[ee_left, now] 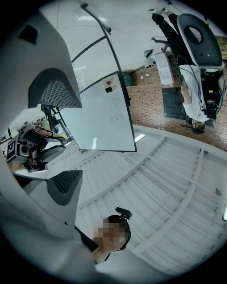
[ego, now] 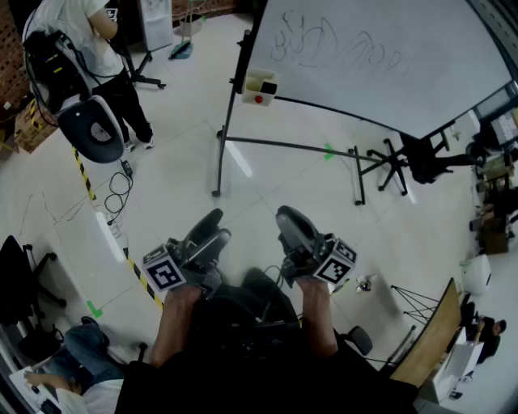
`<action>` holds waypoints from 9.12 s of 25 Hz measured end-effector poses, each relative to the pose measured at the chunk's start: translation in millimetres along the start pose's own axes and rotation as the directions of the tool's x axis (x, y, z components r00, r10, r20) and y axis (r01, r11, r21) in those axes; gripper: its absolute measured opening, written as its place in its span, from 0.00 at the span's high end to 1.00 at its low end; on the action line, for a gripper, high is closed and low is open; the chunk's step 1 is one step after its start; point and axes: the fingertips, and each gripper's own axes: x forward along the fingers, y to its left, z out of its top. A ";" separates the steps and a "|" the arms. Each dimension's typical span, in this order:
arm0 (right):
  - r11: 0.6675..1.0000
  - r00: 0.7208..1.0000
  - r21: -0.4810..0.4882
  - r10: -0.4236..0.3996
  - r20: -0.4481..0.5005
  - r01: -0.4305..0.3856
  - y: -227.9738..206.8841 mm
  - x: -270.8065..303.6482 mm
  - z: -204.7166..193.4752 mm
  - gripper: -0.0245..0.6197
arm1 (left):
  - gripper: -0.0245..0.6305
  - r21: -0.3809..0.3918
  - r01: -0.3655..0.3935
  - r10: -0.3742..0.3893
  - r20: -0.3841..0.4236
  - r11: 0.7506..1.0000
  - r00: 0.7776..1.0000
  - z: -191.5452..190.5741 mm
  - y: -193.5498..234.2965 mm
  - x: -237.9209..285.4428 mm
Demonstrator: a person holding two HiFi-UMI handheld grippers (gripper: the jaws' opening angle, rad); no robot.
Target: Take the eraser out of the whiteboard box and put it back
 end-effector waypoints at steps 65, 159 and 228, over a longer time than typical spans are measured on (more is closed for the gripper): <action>0.989 0.973 -0.149 -0.020 -0.229 -0.015 -267.4 177.2 170.0 0.70 | 0.31 0.044 -0.101 0.101 0.005 0.994 0.995 154.3 190.6 252.1; 0.806 0.929 -0.591 -0.199 -0.311 -0.025 -362.0 251.3 231.4 0.70 | 0.31 0.032 -0.199 0.196 0.082 0.979 0.977 210.0 250.5 300.1; 0.951 0.817 -0.087 0.300 0.493 -0.296 -249.8 209.3 432.5 0.71 | 0.31 0.060 -0.117 0.116 0.027 0.991 0.993 212.4 229.6 324.8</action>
